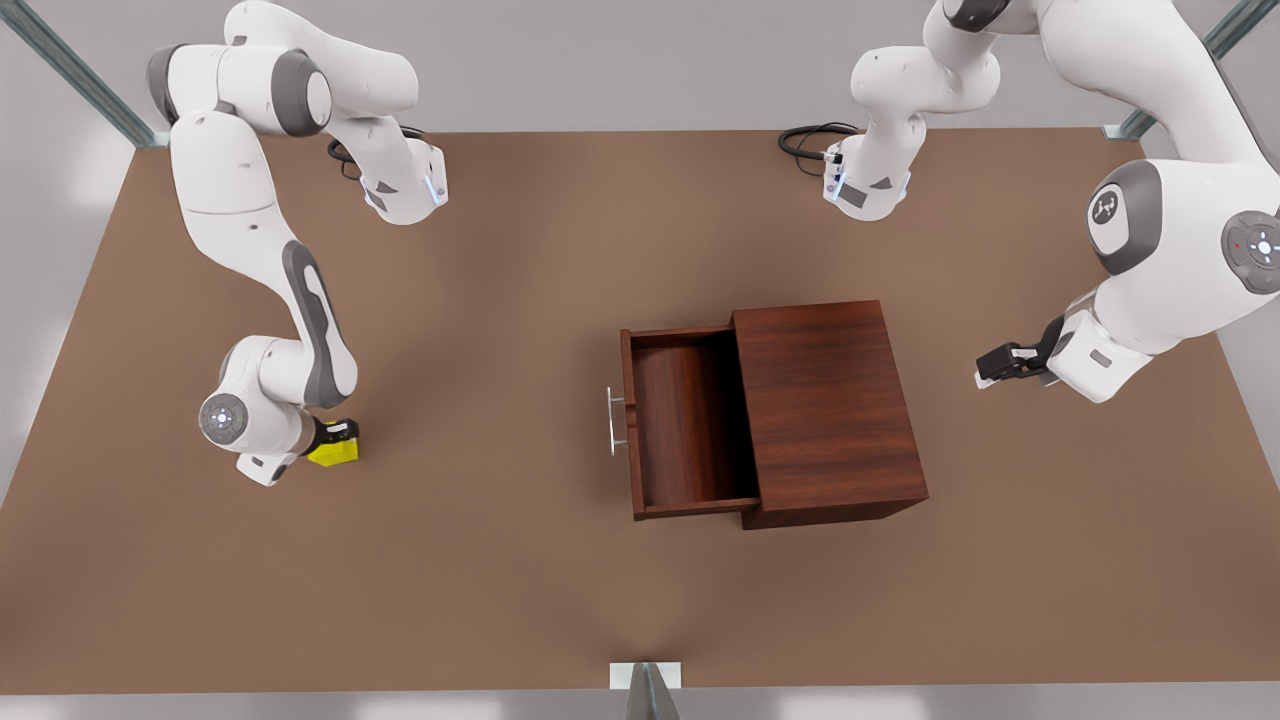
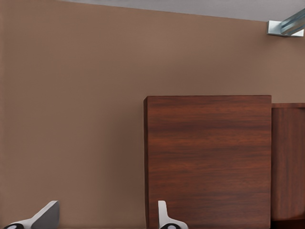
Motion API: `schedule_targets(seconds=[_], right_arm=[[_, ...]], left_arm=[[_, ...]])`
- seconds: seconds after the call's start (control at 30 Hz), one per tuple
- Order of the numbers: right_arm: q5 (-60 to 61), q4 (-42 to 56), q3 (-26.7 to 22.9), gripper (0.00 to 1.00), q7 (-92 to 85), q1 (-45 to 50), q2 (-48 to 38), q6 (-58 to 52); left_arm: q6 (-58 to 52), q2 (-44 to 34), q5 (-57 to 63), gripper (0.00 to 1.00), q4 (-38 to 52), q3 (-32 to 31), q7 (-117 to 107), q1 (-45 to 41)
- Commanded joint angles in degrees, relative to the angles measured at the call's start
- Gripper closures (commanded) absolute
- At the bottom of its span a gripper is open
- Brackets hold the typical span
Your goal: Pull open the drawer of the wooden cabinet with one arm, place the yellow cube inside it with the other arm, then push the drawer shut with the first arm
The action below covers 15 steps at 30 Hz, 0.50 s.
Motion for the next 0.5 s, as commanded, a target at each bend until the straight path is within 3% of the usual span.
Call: schedule_targets(seconds=[0.0, 0.23, 0.47], right_arm=[[0.0, 0.1, 0.0, 0.27, -0.9, 0.1, -0.7, -0.9], [0.2, 3.8, 0.5, 0.30, 0.4, 3.6, -5.8, -12.8], [1.7, 20.7, 0.5, 0.30, 13.9, 12.9, -6.1, -32.1]], left_arm=[[0.1, -0.1, 0.3, 0.00, 0.0, 0.0, 0.5, 0.0], [0.1, -0.1, 0.3, 0.00, -0.1, -0.1, 0.3, -0.1], [0.1, -0.1, 1.8, 0.00, -0.2, -0.2, 0.2, -1.4]])
